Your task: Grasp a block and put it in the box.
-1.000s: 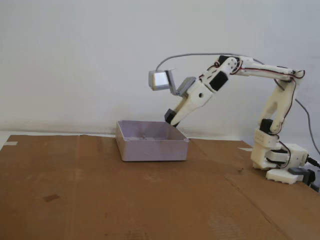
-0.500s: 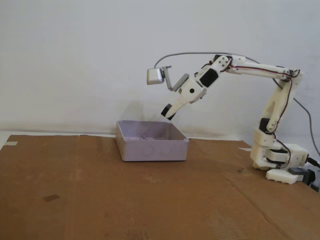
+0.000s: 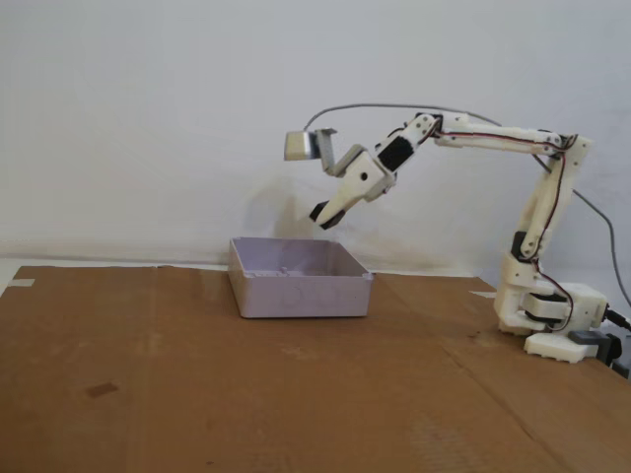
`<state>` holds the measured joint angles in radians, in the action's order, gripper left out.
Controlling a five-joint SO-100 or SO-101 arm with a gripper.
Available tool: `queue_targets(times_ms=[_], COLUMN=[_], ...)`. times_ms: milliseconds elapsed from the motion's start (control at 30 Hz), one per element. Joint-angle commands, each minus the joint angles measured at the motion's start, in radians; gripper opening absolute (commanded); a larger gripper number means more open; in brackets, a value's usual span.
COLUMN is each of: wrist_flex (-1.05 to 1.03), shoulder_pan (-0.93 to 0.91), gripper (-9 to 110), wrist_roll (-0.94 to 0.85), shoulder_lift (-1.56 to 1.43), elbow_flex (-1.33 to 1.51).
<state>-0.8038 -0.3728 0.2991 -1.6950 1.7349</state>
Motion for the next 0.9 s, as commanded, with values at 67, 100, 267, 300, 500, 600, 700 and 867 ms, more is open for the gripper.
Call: queue_targets(times_ms=[67,100,267,300,500,600,700,867], wrist_flex=[0.121,0.135,0.201,0.209,0.212,0.212,0.212,0.212], shoulder_pan=[-0.006,-0.005,-0.002,-0.002,-0.012,-0.017,-0.029,-0.044], gripper=[0,0,0,0,0,0,0,0], wrist_roll=[-0.011,-0.011,-0.011,-0.011,-0.012,-0.012,-0.012,-0.012], shoulder_lift=[0.032,0.046,0.106,0.117,0.160,0.181,0.209,0.256], elbow_flex=[-0.080,-0.080,-0.081,-0.081,-0.081,-0.081,-0.081,-0.081])
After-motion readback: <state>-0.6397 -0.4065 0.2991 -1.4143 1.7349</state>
